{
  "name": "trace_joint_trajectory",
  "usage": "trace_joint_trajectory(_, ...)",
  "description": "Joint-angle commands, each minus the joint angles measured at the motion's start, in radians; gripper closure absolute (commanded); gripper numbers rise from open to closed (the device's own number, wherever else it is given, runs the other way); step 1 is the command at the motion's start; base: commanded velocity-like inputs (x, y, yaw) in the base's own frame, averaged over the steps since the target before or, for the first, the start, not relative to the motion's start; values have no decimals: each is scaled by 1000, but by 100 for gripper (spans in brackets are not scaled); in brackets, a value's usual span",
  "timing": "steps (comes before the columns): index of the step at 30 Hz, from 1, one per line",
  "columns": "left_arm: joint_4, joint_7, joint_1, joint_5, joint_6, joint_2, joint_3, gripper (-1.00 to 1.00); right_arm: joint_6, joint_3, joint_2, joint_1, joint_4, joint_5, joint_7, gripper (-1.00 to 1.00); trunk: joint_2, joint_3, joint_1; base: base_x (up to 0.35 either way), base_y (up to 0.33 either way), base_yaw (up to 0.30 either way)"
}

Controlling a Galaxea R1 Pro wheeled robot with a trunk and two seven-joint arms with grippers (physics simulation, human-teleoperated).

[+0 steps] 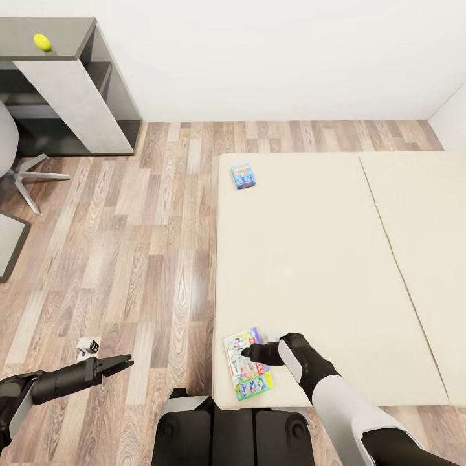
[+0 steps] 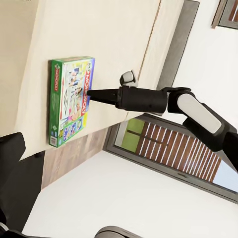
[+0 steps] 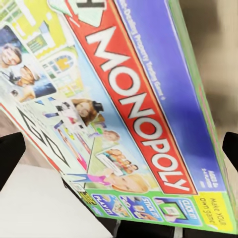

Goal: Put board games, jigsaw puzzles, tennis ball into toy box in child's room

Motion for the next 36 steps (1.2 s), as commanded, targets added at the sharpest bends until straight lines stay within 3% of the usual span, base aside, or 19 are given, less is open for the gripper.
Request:
trace_joint_trajectory(1, 0, -4, 0, 0, 11, 0, 0, -100, 4, 4, -1, 0, -1, -5, 3, -100, -1, -1, 1, 0, 0, 0)
trace_joint_trajectory(36, 0, -4, -1, -1, 12, 0, -1, -100, -30, 10, 15, 0, 1, 1, 1, -100, -1, -1, 1, 0, 0, 0)
